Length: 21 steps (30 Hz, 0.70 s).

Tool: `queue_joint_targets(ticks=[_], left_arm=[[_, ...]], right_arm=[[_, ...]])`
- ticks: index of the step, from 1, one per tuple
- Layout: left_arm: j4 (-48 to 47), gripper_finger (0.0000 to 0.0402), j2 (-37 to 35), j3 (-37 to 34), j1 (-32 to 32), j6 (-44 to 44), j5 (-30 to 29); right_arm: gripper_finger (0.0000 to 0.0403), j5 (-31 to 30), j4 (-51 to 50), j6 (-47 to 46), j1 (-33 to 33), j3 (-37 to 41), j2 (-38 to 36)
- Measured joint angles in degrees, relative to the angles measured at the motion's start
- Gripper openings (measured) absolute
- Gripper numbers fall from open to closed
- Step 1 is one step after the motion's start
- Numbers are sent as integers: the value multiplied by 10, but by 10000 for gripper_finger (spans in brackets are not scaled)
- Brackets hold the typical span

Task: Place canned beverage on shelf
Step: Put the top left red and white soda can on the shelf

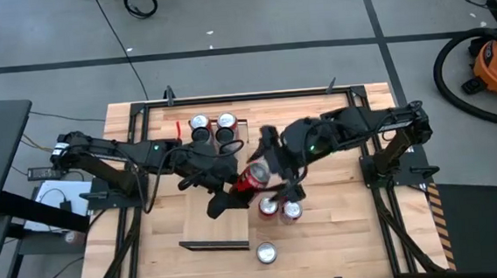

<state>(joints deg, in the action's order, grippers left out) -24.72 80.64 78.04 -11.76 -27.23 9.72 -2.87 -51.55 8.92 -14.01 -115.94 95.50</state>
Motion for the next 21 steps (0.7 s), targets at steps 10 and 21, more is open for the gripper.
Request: queue_joint_targets(ticks=[10,21], left_arm=[[-13,319,0,-1,0,-6,-45],[-16,319,0,-1,-1,14,-349]], right_arm=[[389,-47,-31,-109,6,0,-70],[375,-219,-84,-290,-13,23,-95]])
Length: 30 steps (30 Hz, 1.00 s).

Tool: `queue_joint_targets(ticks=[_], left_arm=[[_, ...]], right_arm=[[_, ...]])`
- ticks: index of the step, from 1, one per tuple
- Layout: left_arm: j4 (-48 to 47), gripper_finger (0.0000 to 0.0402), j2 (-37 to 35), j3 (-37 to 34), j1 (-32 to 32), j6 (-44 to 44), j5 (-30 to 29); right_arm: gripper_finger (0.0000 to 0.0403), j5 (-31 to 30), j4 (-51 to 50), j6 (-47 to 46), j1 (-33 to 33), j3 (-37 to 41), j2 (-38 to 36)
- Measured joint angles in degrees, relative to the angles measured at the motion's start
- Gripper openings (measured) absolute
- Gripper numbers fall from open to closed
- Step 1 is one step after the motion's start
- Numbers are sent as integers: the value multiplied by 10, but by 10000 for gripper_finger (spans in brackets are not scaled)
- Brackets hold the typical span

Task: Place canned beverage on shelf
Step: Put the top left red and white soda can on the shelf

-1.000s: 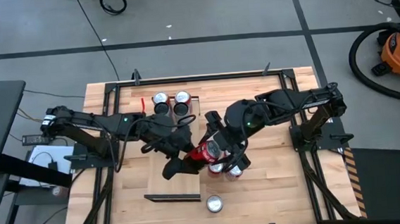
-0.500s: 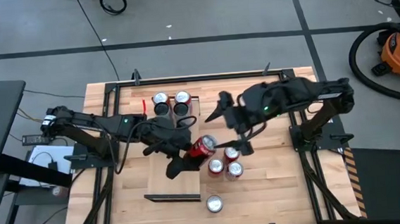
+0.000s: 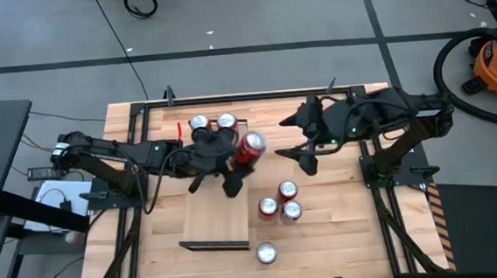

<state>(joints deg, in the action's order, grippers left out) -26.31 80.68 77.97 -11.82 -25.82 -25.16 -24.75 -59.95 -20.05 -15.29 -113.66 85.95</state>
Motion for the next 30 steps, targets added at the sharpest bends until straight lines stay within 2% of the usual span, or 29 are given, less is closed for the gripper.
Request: queue_joint_targets(ticks=[6,11,16,23,30], left_arm=[[14,320,0,0,0,3,-89],[26,320,-1,0,0,24,-113],[36,320,-1,0,-1,42,-112],[53,321,-1,0,-16,88,-170],[58,321,-1,1,-17,90,-187]], right_arm=[[375,-69,132,-30,-12,83,1],[375,-100,268,-37,-9,164,2],[376,-145,336,-58,-5,205,2],[376,-158,395,-82,10,245,2],[375,-144,508,-18,29,278,2]])
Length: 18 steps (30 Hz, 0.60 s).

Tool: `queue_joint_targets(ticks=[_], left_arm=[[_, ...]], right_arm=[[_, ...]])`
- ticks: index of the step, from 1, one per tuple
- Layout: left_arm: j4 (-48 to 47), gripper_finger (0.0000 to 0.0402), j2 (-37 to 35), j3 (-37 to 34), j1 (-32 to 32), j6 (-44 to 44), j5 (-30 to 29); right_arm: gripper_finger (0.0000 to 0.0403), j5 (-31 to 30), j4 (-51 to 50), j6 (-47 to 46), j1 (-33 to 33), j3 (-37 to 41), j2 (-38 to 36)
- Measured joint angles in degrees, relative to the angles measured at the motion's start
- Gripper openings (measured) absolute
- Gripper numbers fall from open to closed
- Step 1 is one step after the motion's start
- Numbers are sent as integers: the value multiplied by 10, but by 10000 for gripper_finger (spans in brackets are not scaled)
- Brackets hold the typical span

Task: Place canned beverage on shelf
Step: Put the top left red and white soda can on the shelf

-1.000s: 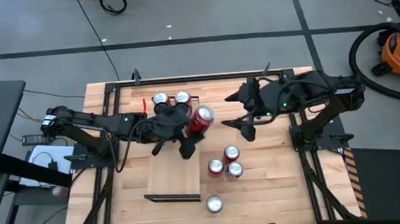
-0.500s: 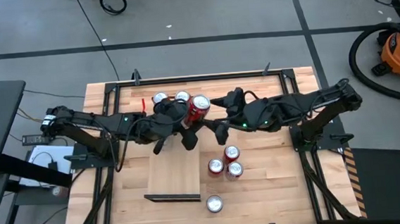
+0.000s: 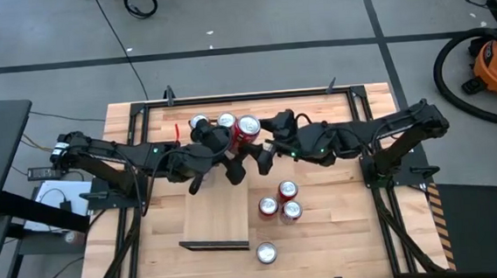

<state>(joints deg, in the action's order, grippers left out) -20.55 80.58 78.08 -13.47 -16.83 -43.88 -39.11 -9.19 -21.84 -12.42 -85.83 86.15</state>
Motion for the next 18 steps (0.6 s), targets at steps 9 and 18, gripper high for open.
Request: queue_joint_targets(ticks=[9,18], left_arm=[[-1,328,0,0,0,14,2],[-11,341,-9,0,5,-4,74]], right_arm=[[327,98,60,64,40,16,0],[314,238,40,82,81,16,-9]])
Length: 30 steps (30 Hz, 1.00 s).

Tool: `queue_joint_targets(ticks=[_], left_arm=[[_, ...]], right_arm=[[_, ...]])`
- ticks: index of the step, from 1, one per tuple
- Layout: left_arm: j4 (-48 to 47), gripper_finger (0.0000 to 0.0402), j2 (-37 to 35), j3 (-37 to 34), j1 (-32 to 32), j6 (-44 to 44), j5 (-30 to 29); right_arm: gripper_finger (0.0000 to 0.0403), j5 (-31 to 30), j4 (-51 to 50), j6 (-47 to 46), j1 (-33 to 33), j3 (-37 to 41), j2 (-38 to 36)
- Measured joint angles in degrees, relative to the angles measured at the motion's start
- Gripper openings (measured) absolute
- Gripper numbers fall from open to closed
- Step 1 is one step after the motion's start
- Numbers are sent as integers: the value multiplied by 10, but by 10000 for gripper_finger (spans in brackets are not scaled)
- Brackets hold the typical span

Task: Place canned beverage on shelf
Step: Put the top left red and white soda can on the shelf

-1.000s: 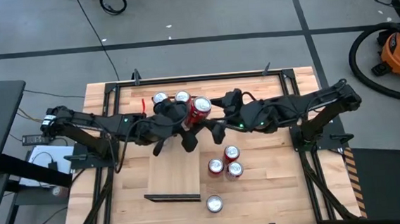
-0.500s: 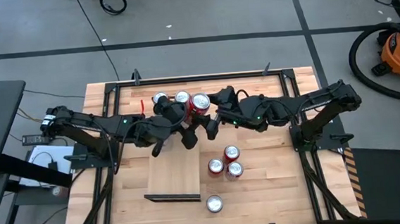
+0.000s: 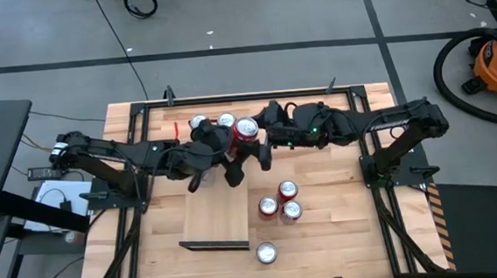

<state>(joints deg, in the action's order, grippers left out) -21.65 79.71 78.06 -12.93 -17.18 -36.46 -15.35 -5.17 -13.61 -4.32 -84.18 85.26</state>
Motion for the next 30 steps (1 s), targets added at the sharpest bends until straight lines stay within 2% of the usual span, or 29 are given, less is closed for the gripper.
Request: queue_joint_targets(ticks=[6,10,14,20,22,26,30], left_arm=[[17,393,-12,1,10,-14,71],[12,390,-26,0,8,-27,120],[-20,388,-50,0,7,-78,158],[-49,388,-91,0,4,-178,167],[-45,388,-101,0,-1,-181,168],[-55,388,-107,0,-15,-183,163],[-94,388,-109,0,-30,-197,153]], right_arm=[[319,121,-38,19,41,0,-32],[320,188,-94,47,57,-1,-49],[321,204,-163,85,67,-1,-59],[322,304,-202,100,37,-1,-50],[322,303,-203,114,18,-1,-35],[323,246,-189,133,-21,-1,3],[323,240,-143,134,-41,-1,53]])
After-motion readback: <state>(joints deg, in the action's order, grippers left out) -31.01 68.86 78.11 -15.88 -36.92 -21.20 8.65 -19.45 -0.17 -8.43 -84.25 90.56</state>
